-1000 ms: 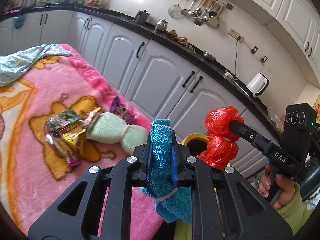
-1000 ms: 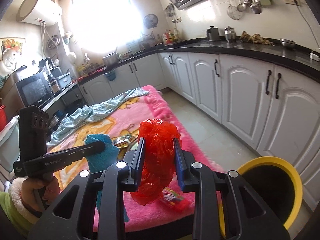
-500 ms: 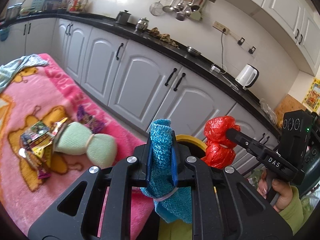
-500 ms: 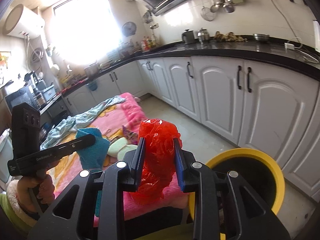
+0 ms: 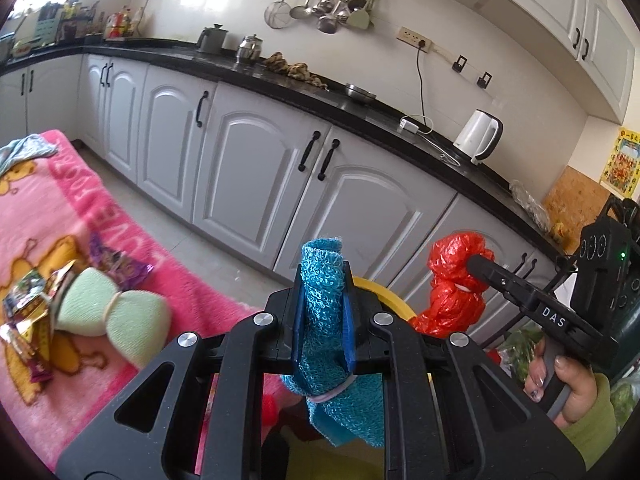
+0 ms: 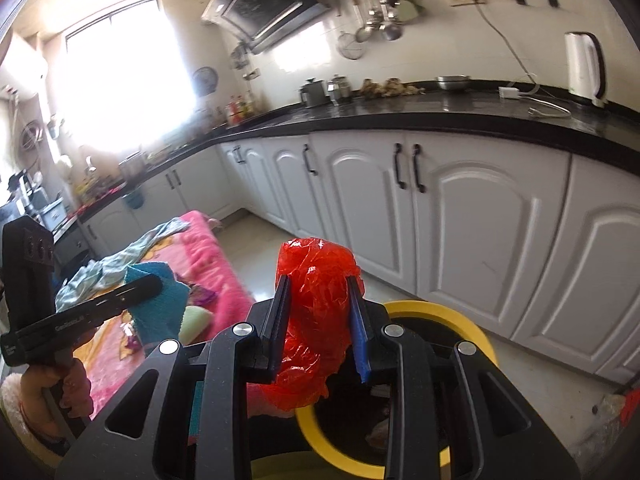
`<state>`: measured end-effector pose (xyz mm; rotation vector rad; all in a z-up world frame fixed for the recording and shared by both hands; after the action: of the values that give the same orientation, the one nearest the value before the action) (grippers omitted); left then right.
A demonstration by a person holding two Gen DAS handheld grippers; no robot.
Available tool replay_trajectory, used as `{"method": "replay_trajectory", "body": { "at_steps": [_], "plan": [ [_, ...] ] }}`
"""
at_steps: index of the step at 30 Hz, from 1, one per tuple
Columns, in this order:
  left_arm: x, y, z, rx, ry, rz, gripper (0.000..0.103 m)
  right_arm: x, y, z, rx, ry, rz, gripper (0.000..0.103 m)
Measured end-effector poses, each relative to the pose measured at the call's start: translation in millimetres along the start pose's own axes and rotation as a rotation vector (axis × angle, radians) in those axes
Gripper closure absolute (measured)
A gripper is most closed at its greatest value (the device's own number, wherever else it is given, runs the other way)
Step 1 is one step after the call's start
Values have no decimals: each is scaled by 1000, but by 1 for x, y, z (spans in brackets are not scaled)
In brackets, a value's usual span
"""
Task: Collect trash
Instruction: 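Carry both items over the yellow bin and open both tools to drop them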
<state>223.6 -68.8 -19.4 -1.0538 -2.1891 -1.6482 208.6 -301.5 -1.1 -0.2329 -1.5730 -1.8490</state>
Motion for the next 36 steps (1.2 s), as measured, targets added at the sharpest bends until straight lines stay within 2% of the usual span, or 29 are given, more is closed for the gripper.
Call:
{"method": "replay_trajectory", "body": {
  "at_steps": [15,17,19,20,21,22,25,26,30,31,33,35,36],
  "plan": [
    [-62,3,-42,-55,-10,10,90,-3,-9,-57,-127,-61,-2,74],
    [-66,2,-42,-56,-12,13,84,-4,-11,-62,-148,-72,0,60],
    [-68,1,-42,-55,-12,15,78,-5,-14,-67,-172,-74,-1,54],
    [-68,0,-40,-50,-11,18,72,-5,-15,-69,-176,-78,-1,51],
    [-69,-1,-38,-45,-7,20,68,-5,-16,-71,-181,-81,-1,50],
    [-69,-1,-38,-42,-4,21,59,-5,-16,-72,-186,-81,0,48],
    [-66,-2,-31,-22,3,24,51,-7,-17,-70,-183,-77,6,47],
    [-65,-2,-28,-14,10,24,43,-7,-16,-69,-180,-76,6,45],
    [-57,-1,-16,13,30,20,34,-8,-14,-60,-160,-69,9,43],
    [-54,-1,-13,21,37,18,28,-8,-14,-57,-154,-69,9,40],
    [-47,0,-5,38,48,12,23,-9,-13,-51,-142,-66,7,37],
    [-40,0,4,51,63,9,13,-10,-12,-44,-125,-58,9,35],
    [-35,0,9,58,75,3,12,-10,-12,-40,-117,-54,9,34]
  ]
}}
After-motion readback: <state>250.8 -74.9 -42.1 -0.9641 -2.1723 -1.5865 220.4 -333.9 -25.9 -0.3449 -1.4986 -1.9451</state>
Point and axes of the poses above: each gripper's, at about its wrist camera, not at the fingertips, and x roughly against the way its jaws point, z to its left, y to its top, the point moved 3 cm from there along -x, roughly the way its jaws point, and after that the axes turned 3 degrees about z, right-handed, at the moved point
